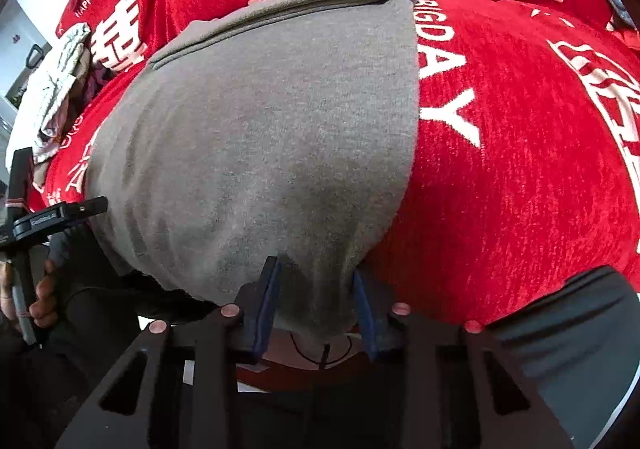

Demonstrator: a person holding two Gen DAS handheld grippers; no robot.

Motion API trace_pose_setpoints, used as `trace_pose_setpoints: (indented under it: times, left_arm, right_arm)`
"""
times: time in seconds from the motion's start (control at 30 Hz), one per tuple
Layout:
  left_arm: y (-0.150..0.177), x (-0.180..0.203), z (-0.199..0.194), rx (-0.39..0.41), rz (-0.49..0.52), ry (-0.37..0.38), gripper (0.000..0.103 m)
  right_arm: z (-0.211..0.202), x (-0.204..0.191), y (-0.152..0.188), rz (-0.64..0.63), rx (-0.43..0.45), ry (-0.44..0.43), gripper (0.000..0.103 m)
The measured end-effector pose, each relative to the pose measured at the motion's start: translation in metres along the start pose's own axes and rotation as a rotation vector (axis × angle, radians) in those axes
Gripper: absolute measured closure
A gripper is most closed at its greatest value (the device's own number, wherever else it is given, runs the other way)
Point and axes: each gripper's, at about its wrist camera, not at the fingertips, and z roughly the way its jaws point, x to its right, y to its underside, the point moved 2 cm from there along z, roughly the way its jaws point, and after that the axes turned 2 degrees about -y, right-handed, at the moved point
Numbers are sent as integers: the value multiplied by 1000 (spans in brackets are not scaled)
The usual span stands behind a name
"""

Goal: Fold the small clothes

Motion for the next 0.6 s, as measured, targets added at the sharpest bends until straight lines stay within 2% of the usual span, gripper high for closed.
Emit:
trace_pose_setpoints:
  times: [0.03, 0.07, 0.1, 0.2, 0.23, 0.27, 0.3, 0.33, 0.37, 0.4, 0.43, 0.47, 0.6]
  left_arm:
    - [0, -2, 0, -2, 1, 0, 14]
    - [0, -2, 2, -9, 2, -4, 2]
    - [3, -5, 8, -46, 4, -12, 0]
    - [2, -7, 9, -52, -8, -9, 0]
    - [2, -8, 9, -50, -10, -5, 1]
    - [2, -9, 8, -46, -12, -3, 5]
    - [2, -9, 5, -40, -13, -3, 12]
    - [3, -9, 2, -33, -8, -3, 16]
    - [5, -10, -2, -28, -2, -5, 27]
    - [6, -10, -7, -23, 10, -2, 45]
    - [6, -6, -11, -20, 25, 4, 57]
    - [7, -6, -16, -20, 40, 21, 84]
    - [2, -10, -23, -26, 4, 73, 86]
  right_arm:
    - [2, 0, 1, 3, -10, -9, 50]
    - [5, -1, 1, 5, -21, -42, 42]
    - [8, -5, 0, -6, -23, -56, 32]
    - [12, -17, 2, -65, -35, 15, 34]
    - [12, -18, 2, -70, -32, 39, 46]
    - [11, -15, 2, -58, -26, 45, 58]
    - [9, -12, 1, -40, -21, 42, 91]
    - [9, -8, 0, -15, -21, 11, 90]
    - [7, -5, 0, 0, -19, -15, 91]
    - [4, -4, 1, -2, -12, -38, 91]
    - [0, -6, 1, -14, -1, -59, 91]
    - [-5, -7, 1, -22, 15, -85, 91]
    - [-29, -6, -16, 12, 107, -203, 91]
